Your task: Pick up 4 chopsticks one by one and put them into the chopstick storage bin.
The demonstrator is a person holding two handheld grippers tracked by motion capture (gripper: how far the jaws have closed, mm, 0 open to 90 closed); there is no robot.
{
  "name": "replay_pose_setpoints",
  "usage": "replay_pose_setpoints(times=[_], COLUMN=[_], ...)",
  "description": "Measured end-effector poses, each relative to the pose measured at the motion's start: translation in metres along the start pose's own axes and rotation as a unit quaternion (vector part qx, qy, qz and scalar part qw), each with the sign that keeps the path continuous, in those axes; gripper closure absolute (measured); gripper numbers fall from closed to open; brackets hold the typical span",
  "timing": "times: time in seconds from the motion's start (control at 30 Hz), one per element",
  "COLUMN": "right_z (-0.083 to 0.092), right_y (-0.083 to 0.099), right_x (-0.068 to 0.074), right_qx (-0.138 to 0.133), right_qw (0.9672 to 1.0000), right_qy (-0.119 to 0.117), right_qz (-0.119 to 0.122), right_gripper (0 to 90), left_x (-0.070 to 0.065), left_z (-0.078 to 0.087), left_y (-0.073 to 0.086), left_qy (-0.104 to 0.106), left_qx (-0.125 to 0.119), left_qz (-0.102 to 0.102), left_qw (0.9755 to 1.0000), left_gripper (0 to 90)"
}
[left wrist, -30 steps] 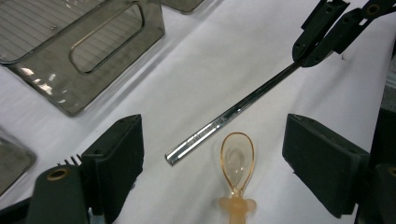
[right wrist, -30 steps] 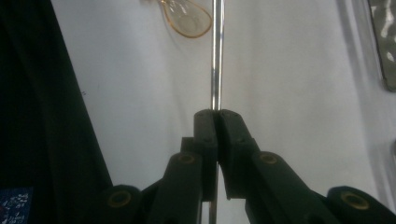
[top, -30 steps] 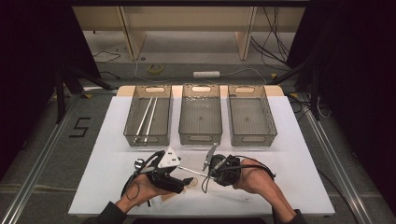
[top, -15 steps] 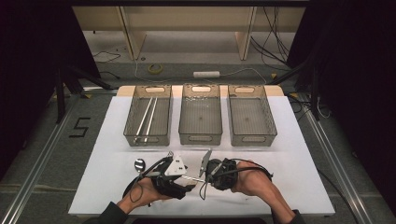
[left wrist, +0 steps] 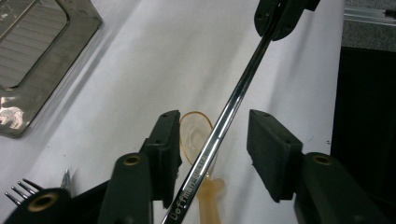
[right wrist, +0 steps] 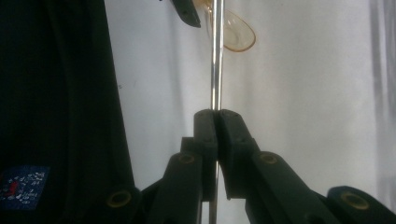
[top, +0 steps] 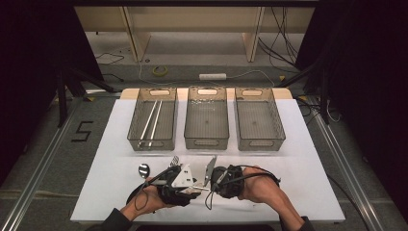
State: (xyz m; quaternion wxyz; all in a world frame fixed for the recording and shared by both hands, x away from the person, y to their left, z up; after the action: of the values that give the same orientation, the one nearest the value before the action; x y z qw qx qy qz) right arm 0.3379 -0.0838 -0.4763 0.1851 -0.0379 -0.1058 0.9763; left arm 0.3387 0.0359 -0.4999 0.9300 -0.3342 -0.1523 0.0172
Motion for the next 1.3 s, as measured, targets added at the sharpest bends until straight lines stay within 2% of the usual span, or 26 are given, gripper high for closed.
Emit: replay_pose_setpoints(times=[0.33,0.37,0.4,0.6,0.63,0.73,0.83,0.93,1.07,1.13,1.17,1.2,1.3], right_z=[0.001,0.0,0.0,0.001,0.0,0.001,0.003,0.005,0.011,0.018,0.019,0.022,0.026], right_y=[0.001,0.0,0.001,0.003,0.002,0.004,0.005,0.006,0.001,0.0,-0.001,-0.003,-0.005], right_x=[0.005,0.004,0.004,0.007,0.006,0.006,0.004,0.001,-0.006,-0.009,-0.011,-0.013,-0.019], right_qx=[0.005,-0.001,0.003,0.007,-0.001,0.002,-0.004,-0.012,-0.04,-0.059,-0.068,-0.083,-0.107], right_qw=[0.9999,0.9998,0.9998,0.9994,0.9992,0.9987,0.9986,0.999,0.999,0.9976,0.9969,0.9951,0.9917], right_qy=[-0.006,-0.006,-0.005,-0.011,-0.009,-0.012,-0.012,-0.019,-0.019,-0.027,-0.026,-0.026,-0.021], right_qz=[0.01,0.017,0.019,0.031,0.038,0.05,0.052,0.039,0.0,-0.024,-0.03,-0.048,-0.067], right_gripper=[86.6,86.6,86.6,86.5,86.5,86.0,83.4,81.4,66.6,60.6,58.3,54.7,49.4], left_x=[-0.004,-0.005,-0.005,-0.01,-0.01,-0.014,-0.018,-0.019,-0.011,-0.007,-0.003,0.0,0.006], left_z=[0.0,0.0,0.0,0.002,0.003,0.003,0.004,0.004,0.007,0.009,0.01,0.011,0.013], left_y=[0.001,0.001,0.001,0.0,0.0,-0.001,-0.003,-0.005,-0.003,-0.001,-0.001,0.0,0.003], left_qy=[0.015,0.018,0.018,0.033,0.031,0.044,0.057,0.056,0.041,0.032,0.024,0.018,0.003], left_qx=[0.004,0.006,0.007,0.012,0.011,0.009,0.003,0.0,0.001,0.004,-0.001,-0.001,0.002], left_qz=[-0.013,-0.017,-0.017,-0.043,-0.048,-0.054,-0.062,-0.063,-0.049,-0.043,-0.028,-0.022,-0.003], left_qw=[0.9998,0.9997,0.9997,0.9985,0.9983,0.9975,0.9964,0.9965,0.998,0.9986,0.9993,0.9996,1.0], left_gripper=[68.2,69.4,70.4,74.6,75.4,78.1,82.4,83.2,83.4,83.4,83.4,83.4,83.4])
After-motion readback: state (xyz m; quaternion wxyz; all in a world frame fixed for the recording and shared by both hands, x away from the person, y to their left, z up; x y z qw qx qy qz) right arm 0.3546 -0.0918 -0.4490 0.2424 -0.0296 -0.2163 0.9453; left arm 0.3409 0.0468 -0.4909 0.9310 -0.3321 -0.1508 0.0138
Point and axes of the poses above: each handheld gripper's, and its own axes: z roughly backward along the jaws, y roughly out of its underside, x roughly to its left, the point moved 8 cm from there along -z, roughly forward along the jaws, and after that the axes turned 15 degrees about -z, right-handed, at the moved point
